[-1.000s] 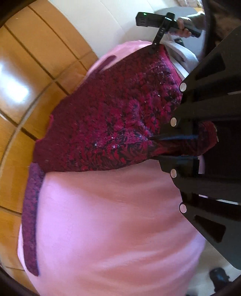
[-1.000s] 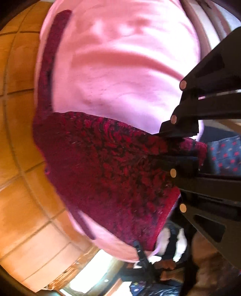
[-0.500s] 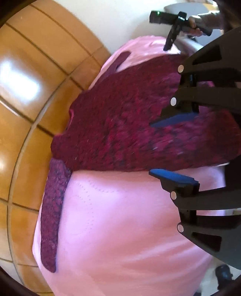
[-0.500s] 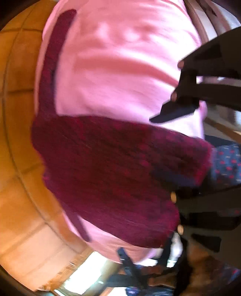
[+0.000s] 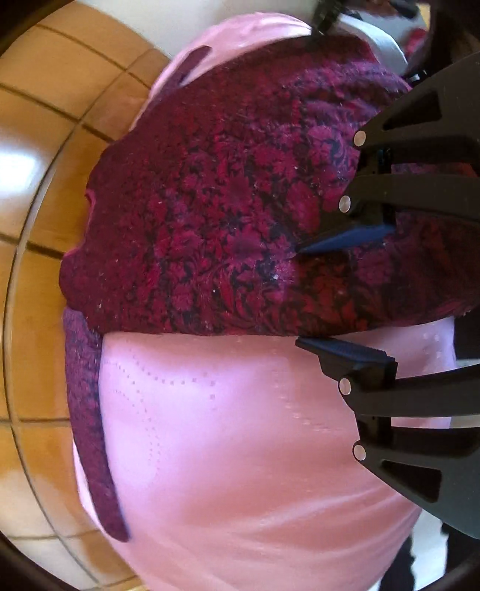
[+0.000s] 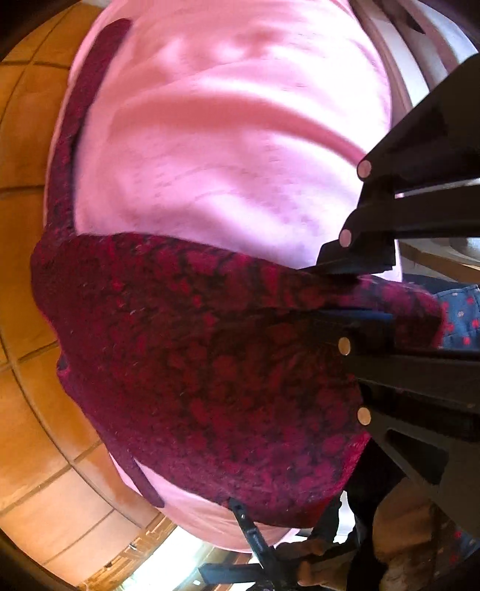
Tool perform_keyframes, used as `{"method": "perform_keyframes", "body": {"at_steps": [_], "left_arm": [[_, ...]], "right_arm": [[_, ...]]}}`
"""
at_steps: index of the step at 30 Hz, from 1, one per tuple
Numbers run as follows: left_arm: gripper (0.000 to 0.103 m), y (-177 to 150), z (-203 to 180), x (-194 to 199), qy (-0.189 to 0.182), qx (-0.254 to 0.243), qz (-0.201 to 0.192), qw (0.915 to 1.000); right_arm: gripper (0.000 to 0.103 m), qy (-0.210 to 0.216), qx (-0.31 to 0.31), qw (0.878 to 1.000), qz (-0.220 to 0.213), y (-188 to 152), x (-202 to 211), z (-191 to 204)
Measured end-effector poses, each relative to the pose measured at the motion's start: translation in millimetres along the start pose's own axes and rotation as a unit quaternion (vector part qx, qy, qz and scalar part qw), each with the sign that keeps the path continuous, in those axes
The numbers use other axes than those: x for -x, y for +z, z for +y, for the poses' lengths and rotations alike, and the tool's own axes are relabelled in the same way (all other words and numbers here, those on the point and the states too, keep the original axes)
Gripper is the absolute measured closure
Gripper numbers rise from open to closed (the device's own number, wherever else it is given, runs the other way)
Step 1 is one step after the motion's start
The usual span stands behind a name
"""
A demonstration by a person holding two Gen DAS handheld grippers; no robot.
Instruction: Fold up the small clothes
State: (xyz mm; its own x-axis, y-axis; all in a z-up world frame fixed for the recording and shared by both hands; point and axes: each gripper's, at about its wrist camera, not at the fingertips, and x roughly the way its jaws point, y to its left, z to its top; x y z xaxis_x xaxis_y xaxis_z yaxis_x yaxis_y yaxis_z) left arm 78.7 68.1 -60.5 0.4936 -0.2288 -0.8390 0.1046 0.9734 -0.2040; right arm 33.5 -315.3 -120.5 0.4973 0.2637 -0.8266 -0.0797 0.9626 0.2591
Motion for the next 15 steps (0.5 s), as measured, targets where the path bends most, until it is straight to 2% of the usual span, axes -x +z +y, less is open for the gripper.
{"method": "perform_keyframes", "body": {"at_steps": [2, 3, 4, 6, 7, 9, 12, 15], "left_arm": [[0.059, 4, 1, 5, 0.001, 0.01, -0.011, 0.9999], [0.059, 9, -1, 11, 0.003, 0.01, -0.028, 0.9995], [0.059, 14, -4, 16, 0.003, 0.006, -0.043, 0.9991], [0.055, 26, -15, 26, 0.005, -0.008, -0.074, 0.9972], [0.048, 31, -20, 29, 0.005, -0.012, -0.085, 0.9963], [0.044, 44, -34, 28, -0.013, -0.023, -0.102, 0.9944], [0.044, 61, -57, 13, -0.034, -0.044, -0.102, 0.9933], [0.044, 68, -79, -6, -0.052, -0.062, -0.089, 0.9927]], "right_arm": [[0.085, 0.022, -0.034, 0.999, -0.001, 3, -7, -6], [0.079, 0.025, -0.038, 0.999, -0.007, 3, -4, -7], [0.077, 0.03, -0.041, 0.999, -0.009, 6, -2, -9], [0.052, 0.035, -0.051, 0.998, -0.019, 15, 2, -20], [0.048, 0.035, -0.065, 0.997, -0.033, 17, 10, -30], [0.047, 0.04, -0.107, 0.991, -0.068, 32, 17, -52], [0.043, 0.038, -0.184, 0.975, -0.121, 56, 26, -97], [0.044, 0.039, -0.28, 0.943, -0.178, 86, 27, -148]]}}
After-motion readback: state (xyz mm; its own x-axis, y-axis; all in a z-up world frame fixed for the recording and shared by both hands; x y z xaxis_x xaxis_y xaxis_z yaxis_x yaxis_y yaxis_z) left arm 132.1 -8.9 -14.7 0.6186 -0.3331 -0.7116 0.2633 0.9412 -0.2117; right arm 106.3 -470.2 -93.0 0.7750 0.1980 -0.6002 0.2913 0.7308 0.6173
